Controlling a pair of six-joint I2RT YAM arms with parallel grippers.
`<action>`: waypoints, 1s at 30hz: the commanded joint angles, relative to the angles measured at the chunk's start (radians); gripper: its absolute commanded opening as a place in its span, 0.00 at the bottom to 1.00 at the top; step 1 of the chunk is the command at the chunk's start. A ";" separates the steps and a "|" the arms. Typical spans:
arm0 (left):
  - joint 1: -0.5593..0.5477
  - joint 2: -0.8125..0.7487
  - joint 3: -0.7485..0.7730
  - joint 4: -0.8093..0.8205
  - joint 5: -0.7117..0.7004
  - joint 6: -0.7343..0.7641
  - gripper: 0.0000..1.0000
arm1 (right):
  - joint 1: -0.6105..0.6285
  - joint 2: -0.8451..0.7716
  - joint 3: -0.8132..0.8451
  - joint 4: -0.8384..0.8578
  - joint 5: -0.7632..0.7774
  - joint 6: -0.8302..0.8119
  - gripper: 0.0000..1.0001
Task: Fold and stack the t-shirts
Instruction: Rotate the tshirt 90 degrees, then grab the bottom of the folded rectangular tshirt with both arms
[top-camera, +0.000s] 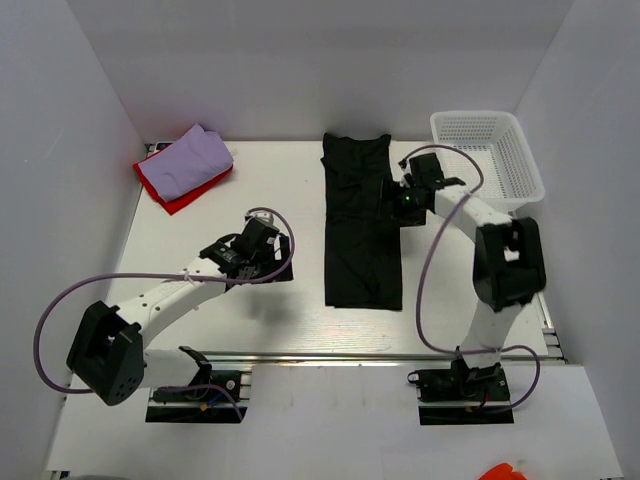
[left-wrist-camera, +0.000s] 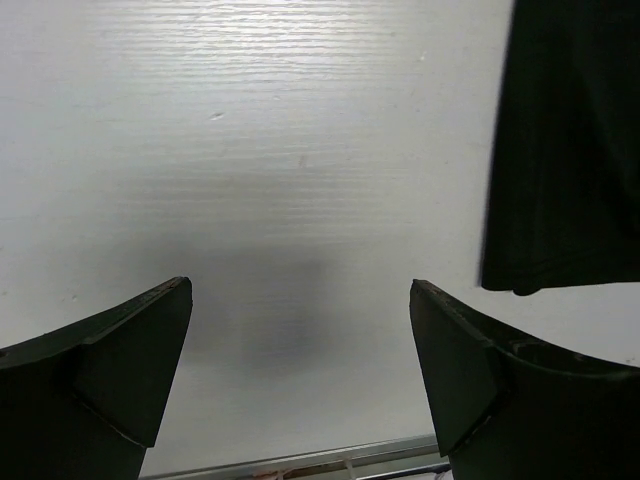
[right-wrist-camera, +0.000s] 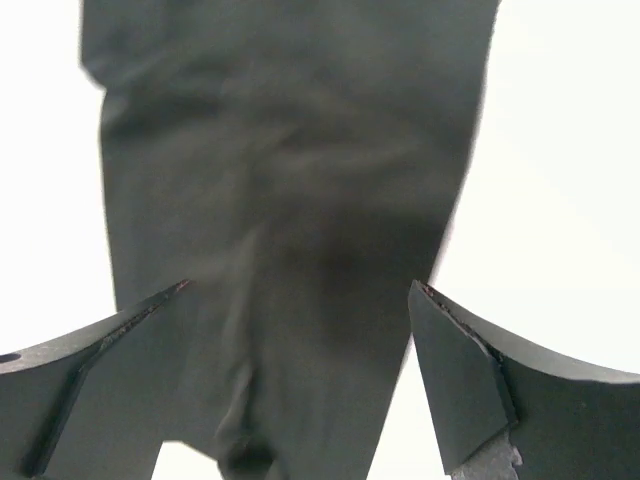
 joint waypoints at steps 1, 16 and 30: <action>0.006 0.009 0.032 0.077 0.075 0.059 1.00 | 0.024 -0.191 -0.117 0.053 -0.164 -0.065 0.90; 0.006 0.087 0.032 0.134 0.172 0.079 1.00 | 0.125 -0.356 -0.536 0.196 -0.399 -0.053 0.90; 0.006 0.120 -0.006 0.143 0.224 0.051 1.00 | 0.224 -0.359 -0.565 0.214 -0.442 -0.047 0.90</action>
